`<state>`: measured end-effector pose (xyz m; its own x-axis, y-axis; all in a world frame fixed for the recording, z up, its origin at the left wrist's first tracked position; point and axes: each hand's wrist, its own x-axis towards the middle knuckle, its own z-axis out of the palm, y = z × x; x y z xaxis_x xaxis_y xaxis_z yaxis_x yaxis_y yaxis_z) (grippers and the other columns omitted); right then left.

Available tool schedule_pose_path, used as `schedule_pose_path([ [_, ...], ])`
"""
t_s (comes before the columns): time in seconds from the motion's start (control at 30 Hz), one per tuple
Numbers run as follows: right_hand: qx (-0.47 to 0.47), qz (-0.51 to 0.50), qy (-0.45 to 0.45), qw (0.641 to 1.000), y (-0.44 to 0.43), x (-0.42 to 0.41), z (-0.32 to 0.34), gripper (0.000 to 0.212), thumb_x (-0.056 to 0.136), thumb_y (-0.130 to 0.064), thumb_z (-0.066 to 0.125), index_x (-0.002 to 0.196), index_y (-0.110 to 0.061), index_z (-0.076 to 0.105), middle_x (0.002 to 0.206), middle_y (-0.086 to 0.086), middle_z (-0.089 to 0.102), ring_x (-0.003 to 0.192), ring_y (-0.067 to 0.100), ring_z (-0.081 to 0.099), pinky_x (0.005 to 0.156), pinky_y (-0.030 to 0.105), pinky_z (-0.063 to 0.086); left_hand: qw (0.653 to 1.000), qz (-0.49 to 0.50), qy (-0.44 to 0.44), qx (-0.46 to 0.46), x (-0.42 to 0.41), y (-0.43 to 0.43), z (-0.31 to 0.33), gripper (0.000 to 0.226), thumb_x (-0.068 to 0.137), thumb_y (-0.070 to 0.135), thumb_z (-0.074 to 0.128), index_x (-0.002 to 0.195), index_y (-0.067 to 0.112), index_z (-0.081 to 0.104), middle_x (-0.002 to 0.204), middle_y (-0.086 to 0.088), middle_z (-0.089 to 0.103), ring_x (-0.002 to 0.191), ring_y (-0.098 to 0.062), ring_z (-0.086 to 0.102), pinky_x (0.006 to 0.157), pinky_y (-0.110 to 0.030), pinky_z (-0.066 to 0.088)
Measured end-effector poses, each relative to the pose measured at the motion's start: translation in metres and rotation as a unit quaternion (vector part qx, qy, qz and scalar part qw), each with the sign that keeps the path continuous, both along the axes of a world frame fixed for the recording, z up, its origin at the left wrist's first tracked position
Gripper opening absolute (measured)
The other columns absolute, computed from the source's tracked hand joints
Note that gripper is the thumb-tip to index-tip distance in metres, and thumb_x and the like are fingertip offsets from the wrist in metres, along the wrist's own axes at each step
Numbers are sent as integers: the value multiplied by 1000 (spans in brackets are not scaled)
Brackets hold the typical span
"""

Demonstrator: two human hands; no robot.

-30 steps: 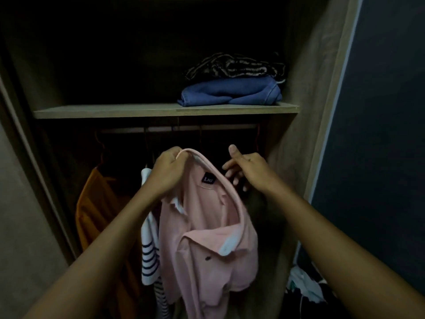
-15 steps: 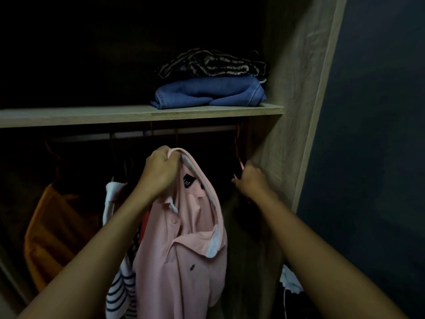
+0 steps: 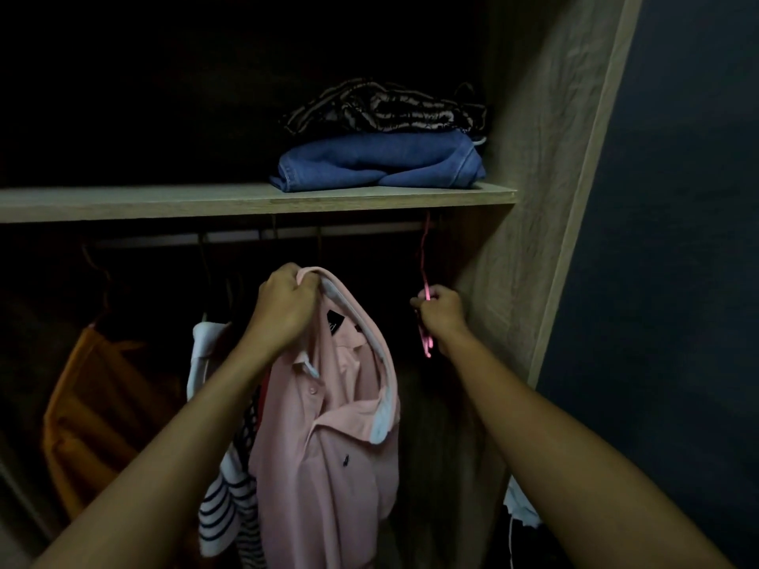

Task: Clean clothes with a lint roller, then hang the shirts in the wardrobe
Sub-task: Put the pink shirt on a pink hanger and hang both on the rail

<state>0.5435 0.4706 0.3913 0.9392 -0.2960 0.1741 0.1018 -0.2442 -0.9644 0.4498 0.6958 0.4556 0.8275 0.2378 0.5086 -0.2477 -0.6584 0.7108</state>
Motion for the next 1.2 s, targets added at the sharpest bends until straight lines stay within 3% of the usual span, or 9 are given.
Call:
schedule_pose_path([
  [0.1,-4,32,-35,999,-6,-14,5,25,85,-3,72,76,-22,58,68,-2,58,60,8,51,58,22,42,1000,10,5,-6,-6,-2,0,27,99,22,47,91,1,63,86,-10,64,87,-30,60,68,-31,35],
  [0.23,6,57,-53,997,-18,-45,4,12,87,-13,74,97,-15,69,80,2,67,70,12,59,68,23,46,1000,22,0,-6,-18,-13,-1,28,98,21,47,92,0,64,93,-17,68,94,-34,63,70,-33,40],
  [0.37,-66,129,-38,989,-36,-99,-5,32,93,-17,68,123,-8,66,87,5,69,71,10,59,73,25,46,999,33,-1,-1,-34,-23,-5,25,98,21,47,86,5,63,86,-11,64,92,-33,63,70,-32,38],
  [0.47,-106,174,-35,978,-45,-143,-14,33,98,-16,61,131,-11,62,100,1,68,89,14,63,80,22,45,999,42,1,0,-45,-27,-8,24,98,22,47,85,8,62,84,-8,63,87,-29,60,70,-31,37],
  [0.57,-86,213,-27,973,-50,-185,-20,25,100,-12,56,124,-14,62,103,11,68,85,24,62,78,32,49,999,54,9,3,-56,-27,-10,24,98,24,46,85,12,61,83,-6,61,84,-25,57,71,-30,36],
  [0.7,-78,240,-78,964,-53,-230,-36,8,95,-8,61,102,-9,57,87,7,60,73,9,53,69,25,45,998,65,15,7,-69,-21,-6,26,97,28,45,82,13,59,77,-2,58,82,-24,54,71,-30,34],
  [0.93,-8,157,-157,975,-28,-266,-49,42,94,-25,68,68,1,47,60,18,45,56,11,41,53,27,36,998,59,32,0,-105,-5,5,28,97,31,46,76,17,59,68,5,55,85,-31,61,69,-31,36],
  [1.07,20,94,-199,975,-20,-279,-59,37,95,-32,64,72,-3,59,63,17,52,57,24,52,53,37,43,999,42,34,0,-128,13,11,32,90,38,44,69,17,55,68,-1,55,81,-36,61,64,-34,39],
  [1.2,15,40,-180,983,-5,-299,-52,10,91,-27,69,83,-30,64,70,5,64,58,9,62,51,30,54,999,15,28,18,-145,25,14,30,97,31,46,71,19,56,68,4,55,69,-20,51,56,-31,34],
])
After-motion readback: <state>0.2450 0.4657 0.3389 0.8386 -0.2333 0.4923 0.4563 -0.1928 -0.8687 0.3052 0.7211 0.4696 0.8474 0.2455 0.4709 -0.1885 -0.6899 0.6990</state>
